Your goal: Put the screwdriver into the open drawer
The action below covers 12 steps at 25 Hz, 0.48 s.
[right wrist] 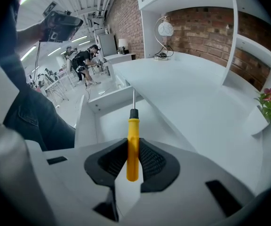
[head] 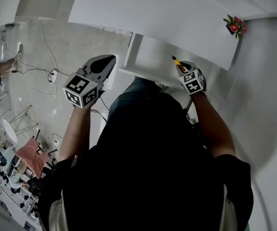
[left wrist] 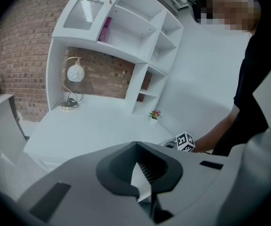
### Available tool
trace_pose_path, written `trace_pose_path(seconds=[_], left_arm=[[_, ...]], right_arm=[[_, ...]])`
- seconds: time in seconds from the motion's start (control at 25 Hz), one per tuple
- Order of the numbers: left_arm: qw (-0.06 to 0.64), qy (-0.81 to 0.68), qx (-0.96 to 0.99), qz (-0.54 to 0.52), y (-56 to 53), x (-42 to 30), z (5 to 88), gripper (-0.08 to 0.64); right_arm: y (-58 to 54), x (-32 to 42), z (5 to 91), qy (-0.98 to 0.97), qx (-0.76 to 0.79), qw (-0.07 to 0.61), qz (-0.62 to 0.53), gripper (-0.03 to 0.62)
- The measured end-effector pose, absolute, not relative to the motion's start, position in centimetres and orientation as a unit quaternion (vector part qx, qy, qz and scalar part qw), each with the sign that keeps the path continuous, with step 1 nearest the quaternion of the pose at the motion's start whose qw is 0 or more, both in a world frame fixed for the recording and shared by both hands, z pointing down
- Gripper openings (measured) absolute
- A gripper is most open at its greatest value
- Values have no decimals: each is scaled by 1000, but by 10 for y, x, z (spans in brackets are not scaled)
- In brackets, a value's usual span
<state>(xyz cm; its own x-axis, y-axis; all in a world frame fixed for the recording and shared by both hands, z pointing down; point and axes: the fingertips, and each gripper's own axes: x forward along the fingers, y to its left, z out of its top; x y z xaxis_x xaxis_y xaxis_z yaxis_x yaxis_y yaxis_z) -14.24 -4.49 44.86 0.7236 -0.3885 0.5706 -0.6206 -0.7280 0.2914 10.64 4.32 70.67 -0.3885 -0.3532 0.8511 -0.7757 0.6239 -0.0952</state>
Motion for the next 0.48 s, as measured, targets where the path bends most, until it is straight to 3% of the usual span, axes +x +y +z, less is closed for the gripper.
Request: trace_pose_path(seconds=[0.48], left_arm=[[252, -279, 892, 253, -40, -142, 469, 15]], right_arm=[[54, 115, 761, -776, 344, 457, 266, 83]])
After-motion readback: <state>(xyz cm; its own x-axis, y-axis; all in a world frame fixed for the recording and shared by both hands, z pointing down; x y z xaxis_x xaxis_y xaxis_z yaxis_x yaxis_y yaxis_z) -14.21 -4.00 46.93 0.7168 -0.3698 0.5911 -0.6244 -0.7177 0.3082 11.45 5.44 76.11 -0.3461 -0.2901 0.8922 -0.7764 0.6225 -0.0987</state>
